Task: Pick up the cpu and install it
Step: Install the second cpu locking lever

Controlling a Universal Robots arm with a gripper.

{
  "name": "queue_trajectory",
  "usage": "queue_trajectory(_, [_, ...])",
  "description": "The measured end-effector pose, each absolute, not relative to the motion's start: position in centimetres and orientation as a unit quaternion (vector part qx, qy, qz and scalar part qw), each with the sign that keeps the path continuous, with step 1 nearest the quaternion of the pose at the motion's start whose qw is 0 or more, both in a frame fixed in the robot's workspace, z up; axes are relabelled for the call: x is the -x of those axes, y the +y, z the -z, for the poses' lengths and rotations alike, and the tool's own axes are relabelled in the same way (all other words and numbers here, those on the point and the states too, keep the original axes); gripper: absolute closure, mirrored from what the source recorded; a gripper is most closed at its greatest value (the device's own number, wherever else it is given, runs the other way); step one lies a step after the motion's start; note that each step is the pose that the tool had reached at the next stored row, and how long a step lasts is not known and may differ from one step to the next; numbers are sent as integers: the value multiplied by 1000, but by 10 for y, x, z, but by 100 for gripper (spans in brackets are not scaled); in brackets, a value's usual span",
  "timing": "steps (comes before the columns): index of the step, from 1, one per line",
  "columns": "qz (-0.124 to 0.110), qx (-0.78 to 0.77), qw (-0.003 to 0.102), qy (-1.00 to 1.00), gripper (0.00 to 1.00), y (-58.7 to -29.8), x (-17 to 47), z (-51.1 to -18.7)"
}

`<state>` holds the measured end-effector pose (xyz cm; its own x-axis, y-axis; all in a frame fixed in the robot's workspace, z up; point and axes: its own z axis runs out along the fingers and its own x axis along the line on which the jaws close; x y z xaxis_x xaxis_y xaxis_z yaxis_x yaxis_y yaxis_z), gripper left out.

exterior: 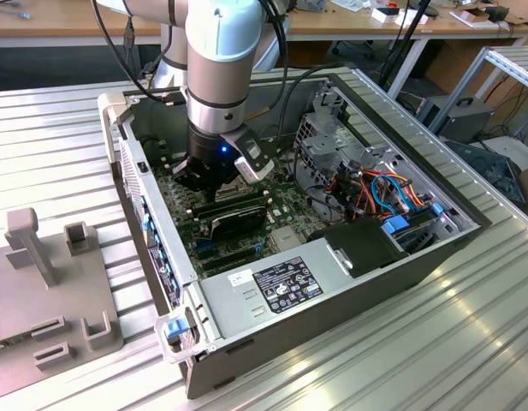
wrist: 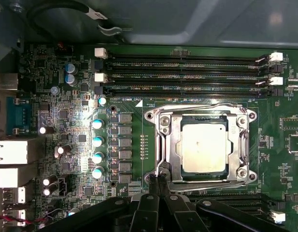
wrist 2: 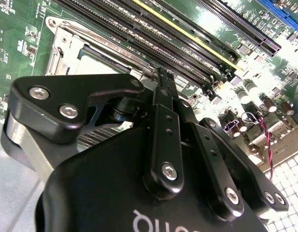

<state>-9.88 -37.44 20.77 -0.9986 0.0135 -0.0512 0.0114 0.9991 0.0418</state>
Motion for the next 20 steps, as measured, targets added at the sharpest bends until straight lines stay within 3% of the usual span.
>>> queue_trajectory(20, [-13, -6, 26, 1000, 89, -375, 102, -202])
